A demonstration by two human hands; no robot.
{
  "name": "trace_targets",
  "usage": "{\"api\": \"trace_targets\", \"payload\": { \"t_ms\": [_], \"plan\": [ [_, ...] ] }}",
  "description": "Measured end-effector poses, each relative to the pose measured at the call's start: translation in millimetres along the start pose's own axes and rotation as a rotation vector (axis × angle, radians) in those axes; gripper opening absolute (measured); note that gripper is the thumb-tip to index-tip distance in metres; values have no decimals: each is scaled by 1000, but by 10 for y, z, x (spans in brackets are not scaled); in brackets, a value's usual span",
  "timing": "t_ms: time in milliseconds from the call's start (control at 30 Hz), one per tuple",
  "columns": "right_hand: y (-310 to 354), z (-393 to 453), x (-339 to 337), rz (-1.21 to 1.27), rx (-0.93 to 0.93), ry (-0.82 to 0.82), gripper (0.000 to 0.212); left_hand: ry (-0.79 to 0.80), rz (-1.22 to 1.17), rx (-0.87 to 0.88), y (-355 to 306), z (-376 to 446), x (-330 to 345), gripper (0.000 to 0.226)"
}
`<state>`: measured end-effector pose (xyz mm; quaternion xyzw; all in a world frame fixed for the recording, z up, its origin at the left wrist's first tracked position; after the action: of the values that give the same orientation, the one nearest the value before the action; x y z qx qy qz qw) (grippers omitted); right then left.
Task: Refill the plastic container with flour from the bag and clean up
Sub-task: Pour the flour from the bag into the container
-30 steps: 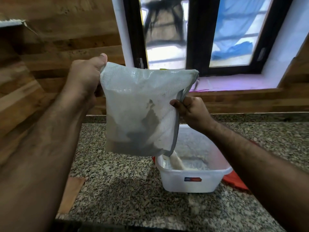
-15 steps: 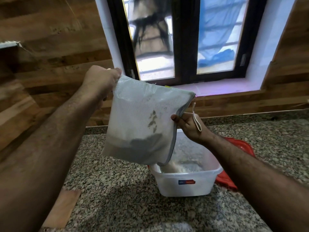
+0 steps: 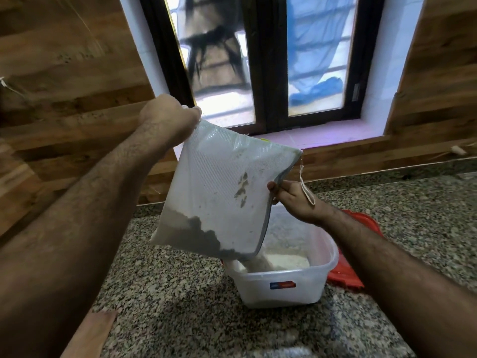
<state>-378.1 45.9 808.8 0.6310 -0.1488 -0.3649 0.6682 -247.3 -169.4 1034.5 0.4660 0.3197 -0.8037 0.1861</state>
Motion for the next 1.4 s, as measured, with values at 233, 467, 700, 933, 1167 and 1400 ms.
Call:
{"api": "trace_targets", "payload": {
  "t_ms": [233, 467, 700, 933, 1167, 1400],
  "plan": [
    [-135, -32, -883, -405, 223, 2, 11, -5, 204, 110, -141, 108, 92, 47],
    [561, -135, -1621, -964, 415, -300, 22, -25, 283, 168, -266, 110, 130, 42],
    [1568, -38, -807, -524, -79, -280, 25, -47, 303, 184, -302, 94, 151, 40],
    [1607, 309, 62, -361, -143, -62, 34, -54, 312, 200, -289, 101, 168, 40],
    [1453, 510, 336, -622, -91, -147, 114, -76, 329, 156, -229, 110, 147, 39],
    [1406, 653, 264, -461, -316, -177, 51, -93, 342, 164, -162, 146, 150, 46]
  ]
}}
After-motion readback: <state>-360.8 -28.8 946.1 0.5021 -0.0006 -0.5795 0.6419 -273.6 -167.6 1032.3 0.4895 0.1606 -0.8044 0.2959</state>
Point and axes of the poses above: each hand's wrist, its own z-axis towards the middle knuckle, its own x-axis out of the palm, y = z × x, the point moved 8 cm from there along z, towards the middle knuckle, and after that the axes turned 9 degrees about z, right-handed, at the moved point
